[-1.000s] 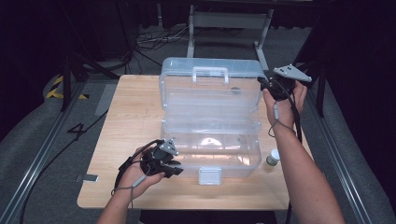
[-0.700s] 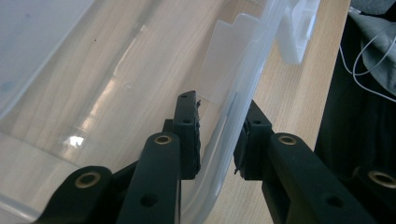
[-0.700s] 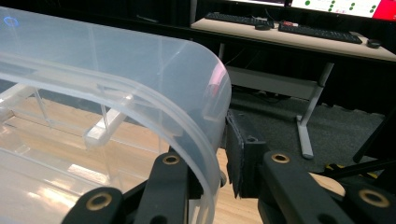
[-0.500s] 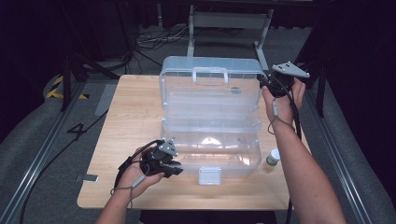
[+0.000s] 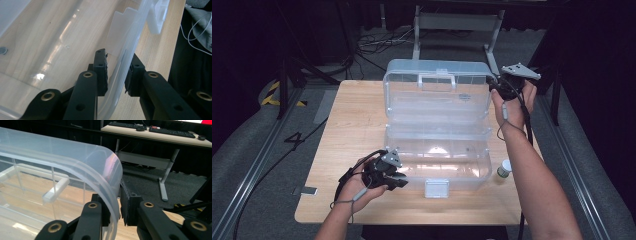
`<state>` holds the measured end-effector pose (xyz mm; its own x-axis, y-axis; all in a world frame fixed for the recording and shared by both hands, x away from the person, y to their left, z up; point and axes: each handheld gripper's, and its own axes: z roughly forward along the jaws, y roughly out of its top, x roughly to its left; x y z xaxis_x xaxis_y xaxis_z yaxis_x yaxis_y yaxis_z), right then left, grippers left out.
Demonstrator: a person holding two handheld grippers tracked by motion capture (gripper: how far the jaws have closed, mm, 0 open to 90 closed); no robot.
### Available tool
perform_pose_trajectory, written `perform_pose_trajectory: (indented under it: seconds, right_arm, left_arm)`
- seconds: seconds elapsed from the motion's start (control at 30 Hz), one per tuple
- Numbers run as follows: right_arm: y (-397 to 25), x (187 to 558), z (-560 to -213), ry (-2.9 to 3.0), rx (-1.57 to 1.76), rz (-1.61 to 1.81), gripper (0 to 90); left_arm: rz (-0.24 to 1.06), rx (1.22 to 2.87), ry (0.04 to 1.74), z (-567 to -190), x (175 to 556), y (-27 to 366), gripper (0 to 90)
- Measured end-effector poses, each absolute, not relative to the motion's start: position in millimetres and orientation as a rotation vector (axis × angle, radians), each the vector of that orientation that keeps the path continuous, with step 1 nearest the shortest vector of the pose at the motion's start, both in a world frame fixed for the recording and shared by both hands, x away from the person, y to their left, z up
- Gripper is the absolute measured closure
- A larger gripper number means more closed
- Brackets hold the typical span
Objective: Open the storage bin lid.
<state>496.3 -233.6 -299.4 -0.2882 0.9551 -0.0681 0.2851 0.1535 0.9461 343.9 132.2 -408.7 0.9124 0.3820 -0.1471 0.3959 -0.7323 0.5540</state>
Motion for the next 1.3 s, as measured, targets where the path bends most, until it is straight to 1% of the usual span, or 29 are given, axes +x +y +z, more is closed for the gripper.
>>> perform_pose_trajectory:
  seconds: [1.3]
  right_arm:
    - [-235.4, 530.0, -312.8, 1.692, 1.248, 1.197, 81.3]
  left_arm:
    - [-0.057, 2.436, 0.55, -409.6, 345.4, 134.1, 74.0]
